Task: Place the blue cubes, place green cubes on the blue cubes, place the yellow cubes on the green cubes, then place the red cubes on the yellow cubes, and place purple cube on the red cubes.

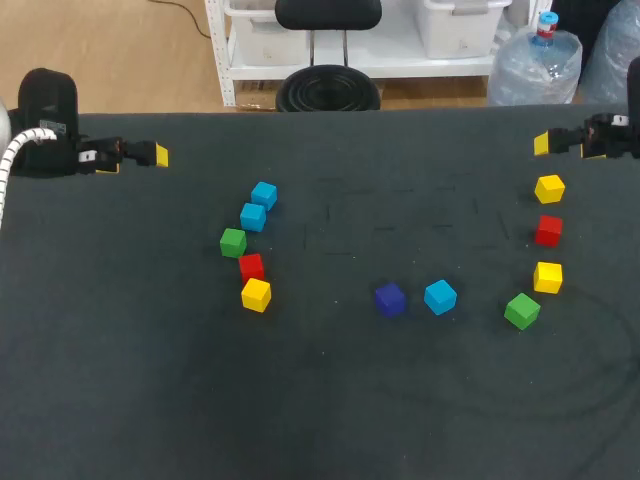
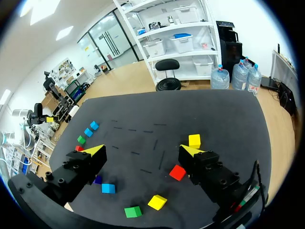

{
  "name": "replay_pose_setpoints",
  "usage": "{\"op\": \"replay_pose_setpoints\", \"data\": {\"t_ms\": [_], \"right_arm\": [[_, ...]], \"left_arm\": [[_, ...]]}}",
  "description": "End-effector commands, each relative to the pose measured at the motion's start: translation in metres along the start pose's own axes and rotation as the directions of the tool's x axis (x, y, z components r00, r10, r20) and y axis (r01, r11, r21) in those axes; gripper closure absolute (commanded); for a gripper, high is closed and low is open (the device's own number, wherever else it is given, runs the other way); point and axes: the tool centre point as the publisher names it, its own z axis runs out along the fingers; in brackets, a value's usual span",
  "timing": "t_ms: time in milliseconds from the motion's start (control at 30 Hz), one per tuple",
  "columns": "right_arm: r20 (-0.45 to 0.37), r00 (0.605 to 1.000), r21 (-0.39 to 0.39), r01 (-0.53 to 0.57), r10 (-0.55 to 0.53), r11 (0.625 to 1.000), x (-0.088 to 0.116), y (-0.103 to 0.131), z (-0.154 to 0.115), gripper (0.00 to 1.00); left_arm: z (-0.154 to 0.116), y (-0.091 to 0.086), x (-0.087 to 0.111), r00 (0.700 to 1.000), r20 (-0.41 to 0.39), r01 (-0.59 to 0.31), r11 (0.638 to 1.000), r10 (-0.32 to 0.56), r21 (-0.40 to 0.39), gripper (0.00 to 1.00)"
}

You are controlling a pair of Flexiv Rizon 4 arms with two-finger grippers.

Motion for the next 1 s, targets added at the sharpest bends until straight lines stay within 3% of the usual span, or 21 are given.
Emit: {"op": "replay_pose_setpoints", "data": {"t_ms": [33,800,1000], "right_arm": [[0.001,1.000,0.007,-0.001,0.001,1.000,0.0004,0.0016,-0.0004,0.00],[0.001,1.000,0.007,-0.001,0.001,1.000,0.0004,0.0016,-0.0004,0.00],[0.001,1.000,0.007,-0.001,0.001,1.000,0.0004,0.0016,-0.0004,0.00]], "left_arm": [[0.0000,-0.0009,-0.0007,1.000,-0.003,0.001,1.000,-0.001,-0.004,0.00],[0.0005,-0.0004,-0.0002,1.000,-0.003,0.000,1.000,0.000,0.000,0.00],[0.0097,0.0029,-0.0004,0.999,-0.041,-0.035,0.999,0.034,-0.032,0.00]]}}
